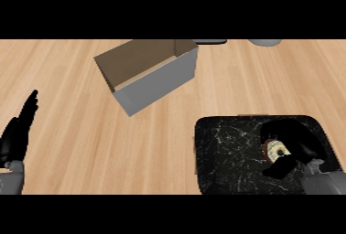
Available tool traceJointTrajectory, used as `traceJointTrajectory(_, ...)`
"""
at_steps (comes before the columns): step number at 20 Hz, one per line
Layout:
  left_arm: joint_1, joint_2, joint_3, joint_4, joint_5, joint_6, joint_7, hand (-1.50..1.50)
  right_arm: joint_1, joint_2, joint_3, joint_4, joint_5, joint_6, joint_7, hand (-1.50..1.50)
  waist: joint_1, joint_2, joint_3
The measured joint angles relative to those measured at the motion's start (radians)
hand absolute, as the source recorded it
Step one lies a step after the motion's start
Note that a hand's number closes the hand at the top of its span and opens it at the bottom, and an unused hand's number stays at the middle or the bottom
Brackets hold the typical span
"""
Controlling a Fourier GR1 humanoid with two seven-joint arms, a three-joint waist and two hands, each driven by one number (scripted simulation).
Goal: Pick the cupcake from the tray and place it in the cardboard box
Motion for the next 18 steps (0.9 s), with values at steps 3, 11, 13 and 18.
traceJointTrajectory(3,-0.013,-0.01,-0.007,-0.002,-0.015,0.008,0.013,0.0,-0.041,0.05,0.012,0.014,0.055,-0.041,0.057,1.5,0.0,-0.001,-0.002)
traceJointTrajectory(11,-0.001,-0.013,0.0,-0.007,-0.016,-0.003,0.005,0.0,-0.164,0.186,0.051,0.04,0.244,-0.14,0.302,1.5,0.003,0.0,-0.002)
traceJointTrajectory(13,-0.008,-0.012,0.002,-0.016,-0.018,-0.006,0.022,0.0,-0.172,0.199,0.055,0.003,0.275,-0.161,0.337,1.5,0.001,0.0,0.001)
traceJointTrajectory(18,0.0,-0.017,0.002,-0.027,-0.021,-0.007,0.027,0.0,-0.236,0.195,0.047,-0.111,0.311,-0.2,0.352,1.5,0.0,0.0,0.003)
